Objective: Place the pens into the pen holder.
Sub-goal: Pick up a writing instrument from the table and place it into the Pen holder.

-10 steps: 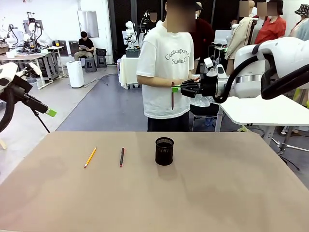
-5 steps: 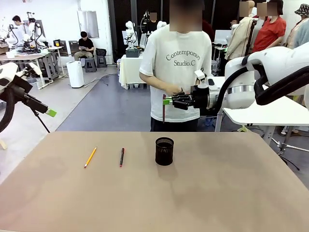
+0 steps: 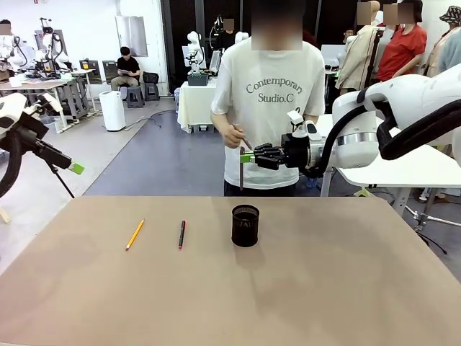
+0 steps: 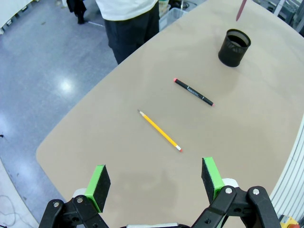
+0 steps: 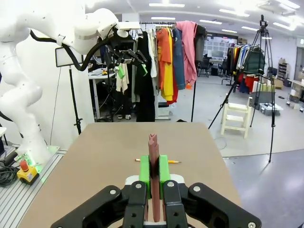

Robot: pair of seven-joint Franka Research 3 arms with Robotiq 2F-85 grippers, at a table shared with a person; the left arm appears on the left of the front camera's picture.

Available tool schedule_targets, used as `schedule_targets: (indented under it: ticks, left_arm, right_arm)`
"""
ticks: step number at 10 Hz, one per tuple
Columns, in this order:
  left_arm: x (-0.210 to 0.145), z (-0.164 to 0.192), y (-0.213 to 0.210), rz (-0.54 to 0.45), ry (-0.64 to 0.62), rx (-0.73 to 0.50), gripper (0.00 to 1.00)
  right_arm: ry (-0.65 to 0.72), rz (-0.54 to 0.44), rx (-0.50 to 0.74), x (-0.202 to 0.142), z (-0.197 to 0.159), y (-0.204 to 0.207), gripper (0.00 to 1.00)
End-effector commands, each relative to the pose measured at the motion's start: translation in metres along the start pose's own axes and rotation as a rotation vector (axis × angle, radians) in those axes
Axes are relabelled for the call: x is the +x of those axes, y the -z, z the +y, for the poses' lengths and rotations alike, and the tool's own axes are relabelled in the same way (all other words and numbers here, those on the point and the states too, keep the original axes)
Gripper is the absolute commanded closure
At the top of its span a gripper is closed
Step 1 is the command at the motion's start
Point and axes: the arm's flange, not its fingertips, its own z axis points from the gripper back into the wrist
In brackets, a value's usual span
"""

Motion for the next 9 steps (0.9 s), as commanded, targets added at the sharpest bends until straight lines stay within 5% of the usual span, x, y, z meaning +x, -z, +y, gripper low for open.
schedule_targets:
  ticks: [1, 4, 9]
  left_arm:
    - [0.0, 0.0, -0.001, 0.0, 0.007, 0.001, 0.0]
    - [0.0, 0.0, -0.001, 0.0, 0.007, 0.001, 0.0]
    - [0.0, 0.0, -0.001, 0.0, 0.007, 0.001, 0.0]
  right_arm:
    - [0.004, -0.008, -0.026, 0.022, -0.002, -0.022, 1.0]
    - [0.107, 0.048, -0.063, 0.077, -0.002, -0.085, 1.0]
    - [0.151, 0.168, -0.265, 0.123, 0.022, -0.18, 1.0]
